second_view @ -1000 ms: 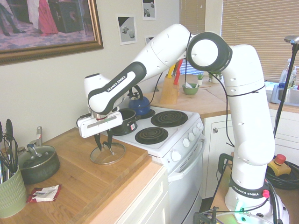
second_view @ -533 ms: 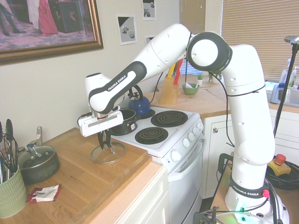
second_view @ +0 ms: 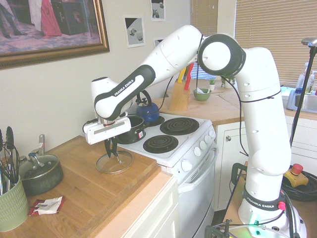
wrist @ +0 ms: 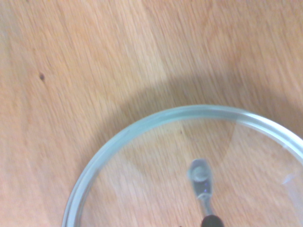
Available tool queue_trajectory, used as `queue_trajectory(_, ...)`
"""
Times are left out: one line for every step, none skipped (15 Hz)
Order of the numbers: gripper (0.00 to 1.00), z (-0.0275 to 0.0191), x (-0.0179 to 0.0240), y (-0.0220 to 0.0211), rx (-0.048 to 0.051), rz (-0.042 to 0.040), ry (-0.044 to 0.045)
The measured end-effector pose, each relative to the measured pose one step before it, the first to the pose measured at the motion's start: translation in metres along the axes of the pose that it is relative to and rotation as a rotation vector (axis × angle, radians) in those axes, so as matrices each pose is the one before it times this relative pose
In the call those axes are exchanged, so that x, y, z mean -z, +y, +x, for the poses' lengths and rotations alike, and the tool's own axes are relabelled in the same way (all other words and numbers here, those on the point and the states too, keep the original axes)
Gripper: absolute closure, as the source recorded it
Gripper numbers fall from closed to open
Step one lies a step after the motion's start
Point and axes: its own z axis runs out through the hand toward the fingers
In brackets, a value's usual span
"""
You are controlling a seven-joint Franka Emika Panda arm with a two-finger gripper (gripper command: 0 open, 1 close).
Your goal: Cover the lid of the pot
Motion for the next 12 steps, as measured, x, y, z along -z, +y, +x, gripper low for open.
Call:
queue_trajectory(1.00, -0.00034, 0.01354, 0.00310, 0.00166, 0.01555, 0.00762)
queue_trajectory(1.00, 0.00098, 0.01806, 0.00375, -0.00192, 0.01416, 0.00739)
queue_trajectory(1.00, 0.00275, 0.02164, 0.00486, -0.00521, 0.01284, 0.00703)
queue_trajectory(1.00, 0.00485, 0.02060, 0.00587, -0.00988, 0.00920, 0.00662)
queue_trajectory(1.00, 0.01081, 0.02164, 0.00787, -0.01754, 0.00903, 0.00622)
queue_trajectory(1.00, 0.01425, 0.01827, 0.00677, -0.01652, 0.00673, 0.00444)
queue_trajectory(1.00, 0.01711, 0.01374, 0.00701, -0.01768, 0.00295, 0.00202)
queue_trajectory(1.00, 0.02127, 0.01131, 0.00786, -0.02158, 0.00115, -0.00199)
queue_trajectory(1.00, 0.02158, 0.00777, 0.00564, -0.01898, 0.00004, -0.00880)
queue_trajectory(1.00, 0.02138, 0.00652, 0.00571, -0.01726, 0.00166, -0.00907)
queue_trajectory(1.00, 0.02190, 0.00459, 0.00558, -0.01851, 0.00235, -0.00496)
queue_trajectory(1.00, 0.01988, 0.00236, 0.00522, -0.01608, 0.00104, -0.00701)
